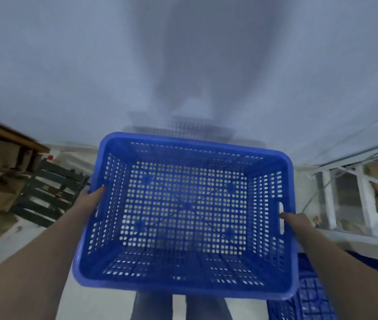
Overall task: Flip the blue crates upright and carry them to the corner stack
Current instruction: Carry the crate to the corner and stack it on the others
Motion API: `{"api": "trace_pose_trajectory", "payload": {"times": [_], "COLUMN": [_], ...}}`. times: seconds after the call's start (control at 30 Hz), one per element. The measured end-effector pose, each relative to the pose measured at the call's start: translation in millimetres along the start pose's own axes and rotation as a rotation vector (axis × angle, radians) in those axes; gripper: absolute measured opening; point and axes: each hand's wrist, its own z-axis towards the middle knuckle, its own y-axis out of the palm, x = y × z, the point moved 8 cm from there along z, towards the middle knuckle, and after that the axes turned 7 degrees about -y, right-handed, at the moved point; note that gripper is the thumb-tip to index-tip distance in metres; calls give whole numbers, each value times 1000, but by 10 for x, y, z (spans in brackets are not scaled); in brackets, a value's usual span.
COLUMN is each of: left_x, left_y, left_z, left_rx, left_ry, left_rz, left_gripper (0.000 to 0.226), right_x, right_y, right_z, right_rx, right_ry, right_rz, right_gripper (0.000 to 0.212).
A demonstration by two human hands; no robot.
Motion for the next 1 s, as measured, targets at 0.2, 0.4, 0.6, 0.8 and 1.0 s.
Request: {"api": "trace_pose_trajectory", "payload": {"times": [0.2,0.4,0.6,0.8,1.0], "left_x": [-153,-352,-364,-274,-135], "left_y": [431,786,1131,1396,1531], "left_z": [1015,1840,2355,2727,2849], "left_rx": [-35,-54,-84,-98,-108], "left_ry": [-38,-81,-45,-44,-48], "left_rz": [22,66,64,28,50], "left_gripper": [60,73,65,64,52], "right_x": [66,283,349,333,325], "right_y": [631,1097,1391,1552,1742], "right_z": [610,1335,1870,2226,2375], "right_rx": [20,65,81,84,49], "right_ry": [30,42,16,30,48], "right_rz": [65,105,118,131,140], "right_gripper": [45,46,40,47,40]}}
